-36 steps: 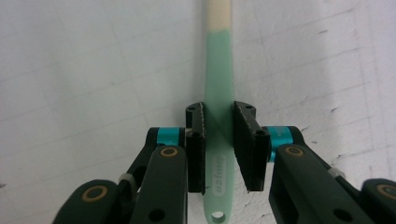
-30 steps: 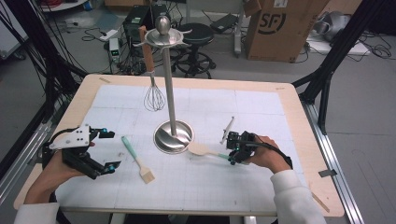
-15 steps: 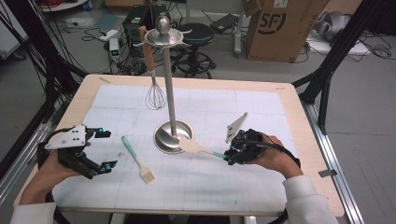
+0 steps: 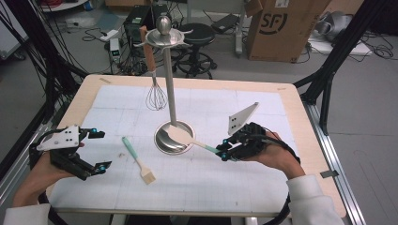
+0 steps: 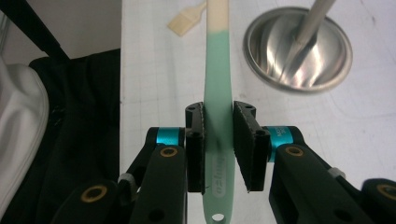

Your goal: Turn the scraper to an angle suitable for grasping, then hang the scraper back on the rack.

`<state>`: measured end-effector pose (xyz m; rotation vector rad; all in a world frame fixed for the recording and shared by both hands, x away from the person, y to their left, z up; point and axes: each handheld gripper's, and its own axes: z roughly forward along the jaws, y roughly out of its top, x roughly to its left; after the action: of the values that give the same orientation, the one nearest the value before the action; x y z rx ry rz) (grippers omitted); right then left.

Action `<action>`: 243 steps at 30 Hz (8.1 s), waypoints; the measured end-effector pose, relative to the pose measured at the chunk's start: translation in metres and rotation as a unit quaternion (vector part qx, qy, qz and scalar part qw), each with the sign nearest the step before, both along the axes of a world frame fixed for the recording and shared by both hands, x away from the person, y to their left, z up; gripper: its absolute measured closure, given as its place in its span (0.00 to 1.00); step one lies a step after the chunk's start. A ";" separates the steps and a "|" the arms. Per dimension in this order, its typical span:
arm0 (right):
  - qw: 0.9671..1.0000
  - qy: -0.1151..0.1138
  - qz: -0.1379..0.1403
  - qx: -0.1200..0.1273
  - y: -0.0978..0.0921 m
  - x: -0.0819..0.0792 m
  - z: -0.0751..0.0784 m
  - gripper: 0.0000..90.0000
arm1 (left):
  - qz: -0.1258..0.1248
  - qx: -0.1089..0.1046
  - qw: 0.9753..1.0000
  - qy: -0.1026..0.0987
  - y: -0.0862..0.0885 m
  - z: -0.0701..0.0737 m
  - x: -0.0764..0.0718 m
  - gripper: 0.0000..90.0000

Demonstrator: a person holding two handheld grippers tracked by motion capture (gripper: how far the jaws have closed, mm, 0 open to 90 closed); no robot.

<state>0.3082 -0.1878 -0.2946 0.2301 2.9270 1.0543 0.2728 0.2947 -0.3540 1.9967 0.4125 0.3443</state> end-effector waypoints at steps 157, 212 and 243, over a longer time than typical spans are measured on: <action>0.957 -0.080 -0.186 0.209 -0.107 -0.028 -0.051 0.00 | -0.021 0.000 1.000 0.002 -0.006 0.000 -0.003 0.02; 0.949 -0.075 -0.212 0.219 -0.126 -0.026 -0.058 0.00 | -0.147 0.164 0.975 0.014 -0.109 0.061 0.023 0.02; 0.950 -0.072 -0.204 0.223 -0.124 -0.025 -0.059 0.00 | -0.170 0.279 0.940 0.099 -0.163 -0.016 0.043 0.02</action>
<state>0.2830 -0.3121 -0.3531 0.6973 2.3245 1.5501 0.3162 0.1321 -0.3703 2.6216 0.0824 0.0354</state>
